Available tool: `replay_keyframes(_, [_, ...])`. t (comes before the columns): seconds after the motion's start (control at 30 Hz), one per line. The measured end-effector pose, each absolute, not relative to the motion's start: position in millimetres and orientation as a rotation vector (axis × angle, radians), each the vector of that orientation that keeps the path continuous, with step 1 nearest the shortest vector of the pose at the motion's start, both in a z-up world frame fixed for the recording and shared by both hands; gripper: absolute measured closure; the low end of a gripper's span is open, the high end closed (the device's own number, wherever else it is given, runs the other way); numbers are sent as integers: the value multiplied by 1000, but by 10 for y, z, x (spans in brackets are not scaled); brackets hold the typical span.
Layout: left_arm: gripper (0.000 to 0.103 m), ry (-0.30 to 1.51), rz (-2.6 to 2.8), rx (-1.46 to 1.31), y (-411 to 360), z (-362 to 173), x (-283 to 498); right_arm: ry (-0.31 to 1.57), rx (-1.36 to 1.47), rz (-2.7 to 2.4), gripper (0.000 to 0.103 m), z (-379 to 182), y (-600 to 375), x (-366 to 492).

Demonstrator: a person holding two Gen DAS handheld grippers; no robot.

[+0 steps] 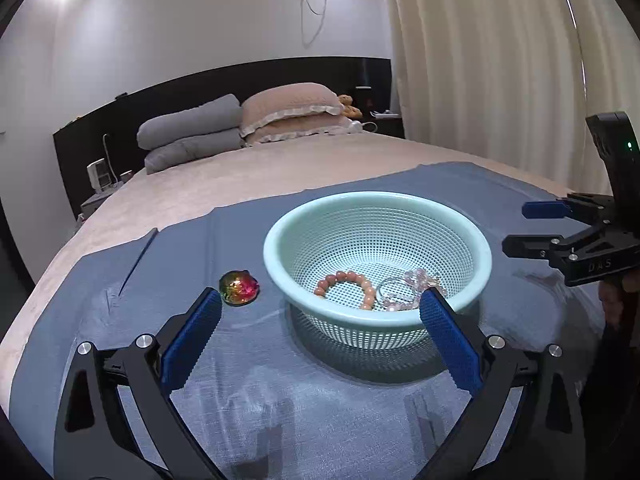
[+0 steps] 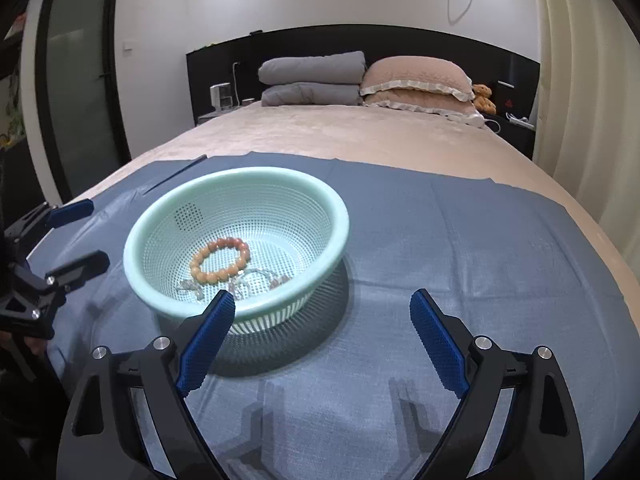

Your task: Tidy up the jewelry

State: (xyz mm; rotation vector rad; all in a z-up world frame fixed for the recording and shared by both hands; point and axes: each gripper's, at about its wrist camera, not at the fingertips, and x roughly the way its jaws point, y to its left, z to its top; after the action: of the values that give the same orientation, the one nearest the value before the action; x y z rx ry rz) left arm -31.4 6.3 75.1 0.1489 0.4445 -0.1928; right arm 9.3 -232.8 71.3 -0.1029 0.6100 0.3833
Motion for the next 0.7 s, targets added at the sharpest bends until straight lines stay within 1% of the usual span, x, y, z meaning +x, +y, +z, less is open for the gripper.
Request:
replay_keyframes(0.23, [6, 499, -125, 51, 290, 549, -207, 564, -108, 318, 18, 550, -2519, 53])
replay_keyframes(0.57, [5, 515, -177, -26, 423, 364, -74, 681, -19, 306, 17, 263, -2600, 306])
replay_keyframes(0.7, [6, 504, -171, -2, 423, 308, -68, 692, -8, 303, 17, 184, -2565, 373])
